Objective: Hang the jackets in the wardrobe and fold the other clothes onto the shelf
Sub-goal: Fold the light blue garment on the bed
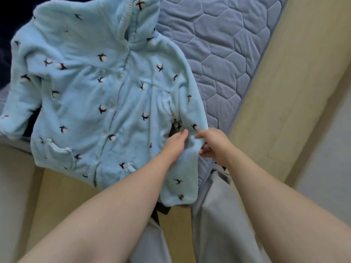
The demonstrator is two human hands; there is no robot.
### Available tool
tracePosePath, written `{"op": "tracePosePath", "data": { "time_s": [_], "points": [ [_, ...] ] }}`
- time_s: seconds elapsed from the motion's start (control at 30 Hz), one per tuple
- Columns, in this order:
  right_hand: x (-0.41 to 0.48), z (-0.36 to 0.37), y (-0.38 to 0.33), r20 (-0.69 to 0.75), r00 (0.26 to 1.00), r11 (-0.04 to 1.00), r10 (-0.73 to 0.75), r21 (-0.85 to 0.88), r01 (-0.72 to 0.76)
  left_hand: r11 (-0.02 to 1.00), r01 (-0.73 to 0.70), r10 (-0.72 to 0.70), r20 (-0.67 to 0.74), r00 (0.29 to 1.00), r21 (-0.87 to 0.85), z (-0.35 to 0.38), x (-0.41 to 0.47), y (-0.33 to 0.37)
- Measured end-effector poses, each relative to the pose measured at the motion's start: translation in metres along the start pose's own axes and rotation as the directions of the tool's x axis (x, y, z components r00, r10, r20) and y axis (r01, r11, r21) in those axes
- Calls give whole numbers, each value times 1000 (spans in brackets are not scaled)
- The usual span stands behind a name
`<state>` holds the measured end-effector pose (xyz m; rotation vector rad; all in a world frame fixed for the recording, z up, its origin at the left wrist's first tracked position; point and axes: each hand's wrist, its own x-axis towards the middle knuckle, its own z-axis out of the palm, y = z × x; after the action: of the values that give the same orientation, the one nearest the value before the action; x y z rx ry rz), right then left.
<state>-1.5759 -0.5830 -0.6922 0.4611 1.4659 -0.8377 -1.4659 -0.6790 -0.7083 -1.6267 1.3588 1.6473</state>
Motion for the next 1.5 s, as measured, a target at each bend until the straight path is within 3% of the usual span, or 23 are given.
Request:
{"op": "tracePosePath", "data": {
  "time_s": [0.07, 0.2, 0.27, 0.4, 0.53, 0.77, 0.93, 1.23, 1.37, 1.5],
  "points": [
    [-9, 2, 0, -60, 996, 995, -65, 67, 69, 969, 121, -93, 134, 987, -214, 2, -4, 10],
    [-25, 15, -15, -207, 943, 959, -261, 58, 278, 881, 194, -33, 351, 936, -433, 0, -7, 18],
    [-27, 25, -23, -230, 929, 945, -289, 88, 316, 853, 205, -12, 375, 927, -479, -5, -9, 19],
    [-26, 49, -36, -237, 941, 937, -240, 196, 288, 959, 84, -15, 248, 969, -270, -23, -18, 1],
    [-25, 65, -50, -327, 924, 918, -196, 271, 291, 1000, 27, -28, 358, 933, 9, -48, -33, -36],
    [-15, 54, -76, -566, 807, 876, -169, 290, 386, 976, -47, -36, 370, 929, 212, -23, -53, -43],
    [-19, 35, -83, -602, 775, 884, -192, 236, 403, 879, -219, 3, 454, 891, 423, 25, -64, -5],
    [-17, -66, -95, -682, 663, 907, -308, 1, 422, 769, -367, 38, 536, 844, 523, 107, -66, 41],
    [-9, -95, -111, -640, 655, 901, -402, -149, 407, 794, -354, 58, 519, 853, 493, 136, -64, 56],
    [-5, -119, -132, -587, 653, 877, -478, -284, 387, 911, -190, 20, 424, 906, 365, 150, -57, 63]
  ]
}}
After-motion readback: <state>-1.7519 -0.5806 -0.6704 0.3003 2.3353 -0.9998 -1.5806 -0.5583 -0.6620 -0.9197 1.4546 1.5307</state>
